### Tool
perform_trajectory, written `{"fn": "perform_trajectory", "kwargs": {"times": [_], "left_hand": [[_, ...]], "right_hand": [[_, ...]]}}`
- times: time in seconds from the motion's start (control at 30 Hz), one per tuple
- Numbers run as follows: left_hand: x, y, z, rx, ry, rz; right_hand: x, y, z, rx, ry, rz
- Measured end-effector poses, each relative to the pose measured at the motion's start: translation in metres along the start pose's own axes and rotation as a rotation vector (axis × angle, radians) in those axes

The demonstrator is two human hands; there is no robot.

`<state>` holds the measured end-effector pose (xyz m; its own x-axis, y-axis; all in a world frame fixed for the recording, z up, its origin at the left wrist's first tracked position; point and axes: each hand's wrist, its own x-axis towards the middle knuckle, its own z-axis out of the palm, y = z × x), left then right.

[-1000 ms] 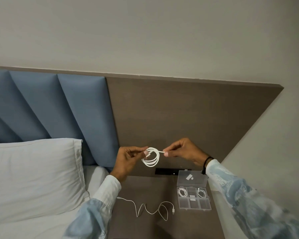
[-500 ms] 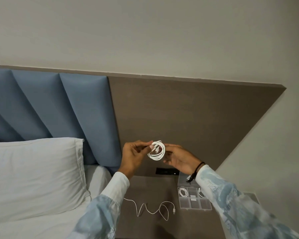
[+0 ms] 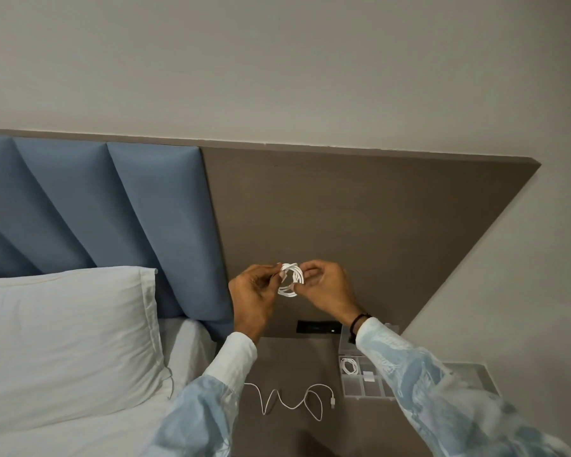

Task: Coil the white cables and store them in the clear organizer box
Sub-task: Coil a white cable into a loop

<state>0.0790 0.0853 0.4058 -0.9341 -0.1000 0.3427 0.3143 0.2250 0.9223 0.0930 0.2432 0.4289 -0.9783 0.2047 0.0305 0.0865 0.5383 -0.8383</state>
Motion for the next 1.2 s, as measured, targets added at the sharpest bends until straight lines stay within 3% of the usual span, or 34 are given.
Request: {"fn": "perform_trajectory", "kwargs": {"times": [0.17, 0.43, 0.6, 0.77, 0.87, 1.0, 1.2], "left_hand": [[-0.002, -0.001, 0.003, 0.034, 0.069, 0.031], [0.001, -0.017, 0.002, 0.145, 0.084, 0.037], [0.008, -0.030, 0.005, 0.084, 0.027, -0.051], [-0.006, -0.041, 0.034, -0.491, -0.011, -0.602], [-0.024, -0.053, 0.061, -0.658, 0.003, -0.798], [-0.054, -0.080, 0.115, -0.534, -0.041, -0.824], [-0.109, -0.175, 0.204, -0.207, -0.307, -0.771]], "right_hand": [[-0.004, 0.002, 0.008, -0.213, 0.145, -0.144], [-0.006, 0.004, 0.005, -0.274, -0.005, -0.129], [-0.002, 0.020, -0.011, -0.025, -0.146, 0.130], [-0.004, 0.048, -0.023, 0.224, -0.178, 0.343], [-0.005, 0.075, -0.033, 0.476, -0.221, 0.526], [-0.006, 0.133, -0.047, 0.672, -0.137, 0.699], [-0.015, 0.275, -0.044, 0.493, 0.011, 0.860]]}}
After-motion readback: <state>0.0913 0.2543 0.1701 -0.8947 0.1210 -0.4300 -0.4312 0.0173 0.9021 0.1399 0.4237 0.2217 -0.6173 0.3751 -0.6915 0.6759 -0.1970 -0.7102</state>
